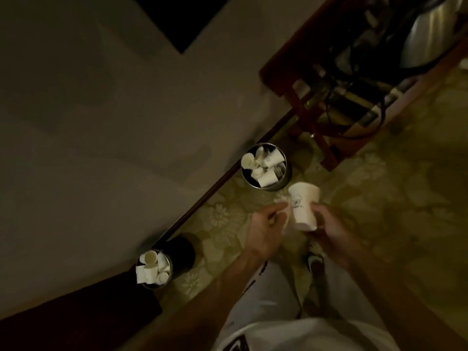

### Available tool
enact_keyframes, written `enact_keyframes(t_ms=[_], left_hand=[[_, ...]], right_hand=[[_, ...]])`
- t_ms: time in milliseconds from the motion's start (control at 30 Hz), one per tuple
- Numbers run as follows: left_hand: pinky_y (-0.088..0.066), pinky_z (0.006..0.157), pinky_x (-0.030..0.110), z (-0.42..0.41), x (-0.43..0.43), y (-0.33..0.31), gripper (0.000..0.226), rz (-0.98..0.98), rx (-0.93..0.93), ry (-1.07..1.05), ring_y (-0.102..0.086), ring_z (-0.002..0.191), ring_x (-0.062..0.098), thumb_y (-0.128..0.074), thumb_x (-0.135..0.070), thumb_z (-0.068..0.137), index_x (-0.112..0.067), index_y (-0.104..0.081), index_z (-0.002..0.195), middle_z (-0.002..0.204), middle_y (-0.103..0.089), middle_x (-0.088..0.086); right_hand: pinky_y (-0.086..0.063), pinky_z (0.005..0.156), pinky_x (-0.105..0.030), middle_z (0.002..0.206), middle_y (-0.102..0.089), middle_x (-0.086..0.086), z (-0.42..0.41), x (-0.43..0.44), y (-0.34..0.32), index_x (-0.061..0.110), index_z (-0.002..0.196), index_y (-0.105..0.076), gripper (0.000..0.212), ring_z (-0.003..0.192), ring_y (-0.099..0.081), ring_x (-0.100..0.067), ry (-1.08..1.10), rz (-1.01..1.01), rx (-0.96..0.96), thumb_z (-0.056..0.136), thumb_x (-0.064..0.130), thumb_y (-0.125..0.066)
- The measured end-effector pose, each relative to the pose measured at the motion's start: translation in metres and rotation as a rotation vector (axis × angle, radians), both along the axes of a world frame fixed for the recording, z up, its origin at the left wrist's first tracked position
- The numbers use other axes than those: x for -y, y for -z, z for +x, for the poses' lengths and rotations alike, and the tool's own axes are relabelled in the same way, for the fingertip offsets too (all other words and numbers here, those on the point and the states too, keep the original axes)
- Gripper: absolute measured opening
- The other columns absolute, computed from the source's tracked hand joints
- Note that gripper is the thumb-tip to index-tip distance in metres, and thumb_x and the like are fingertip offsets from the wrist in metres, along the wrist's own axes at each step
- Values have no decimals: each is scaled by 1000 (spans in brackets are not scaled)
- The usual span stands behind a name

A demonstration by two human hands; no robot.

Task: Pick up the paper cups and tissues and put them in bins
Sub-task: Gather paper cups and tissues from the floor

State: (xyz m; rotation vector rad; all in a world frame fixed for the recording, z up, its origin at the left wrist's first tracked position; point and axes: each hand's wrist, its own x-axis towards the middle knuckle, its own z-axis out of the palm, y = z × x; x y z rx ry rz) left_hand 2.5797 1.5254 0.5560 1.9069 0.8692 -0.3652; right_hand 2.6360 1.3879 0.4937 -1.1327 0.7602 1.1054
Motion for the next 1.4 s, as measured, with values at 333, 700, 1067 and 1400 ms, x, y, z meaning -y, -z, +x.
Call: enact_keyframes(t_ms=[333, 700, 1067, 1400], left_hand=[[-48, 63, 5, 69, -96, 188, 20, 77, 29, 91, -64, 74, -11, -72, -5, 86, -11, -75, 105, 85, -68, -17], [-56, 82, 19, 119, -190, 359, 23, 19, -38, 180, -66, 86, 3, -72, -4, 85, -8, -72, 108, 88, -67, -11], [-50, 77, 27, 148, -236, 432, 14, 142, -77, 657, -62, 87, 15, -68, -18, 91, -7, -73, 99, 93, -70, 4], [-48, 93, 28, 148, -242, 402, 30, 295, -89, 679, -55, 112, 15, -69, -22, 89, -14, -68, 118, 133, -55, 4]], right_hand=[[-59, 69, -34, 115, -64, -14, 30, -85, 172, 11, 122, -53, 47, 88, -73, -23, 218, 9, 27, 85, 33, -72], [-58, 85, -40, 112, -60, -4, 57, -180, 315, 17, 110, -48, 33, 99, -64, -20, 273, -197, 133, 88, 27, -71], [-49, 87, -32, 123, -55, -2, 85, -206, 368, 14, 123, -54, 56, 106, -55, -15, -136, -560, 504, 79, 38, -78], [-48, 91, -35, 128, -53, 3, 56, -199, 352, 19, 134, -45, 66, 114, -54, -15, -94, -486, 431, 81, 46, -73]])
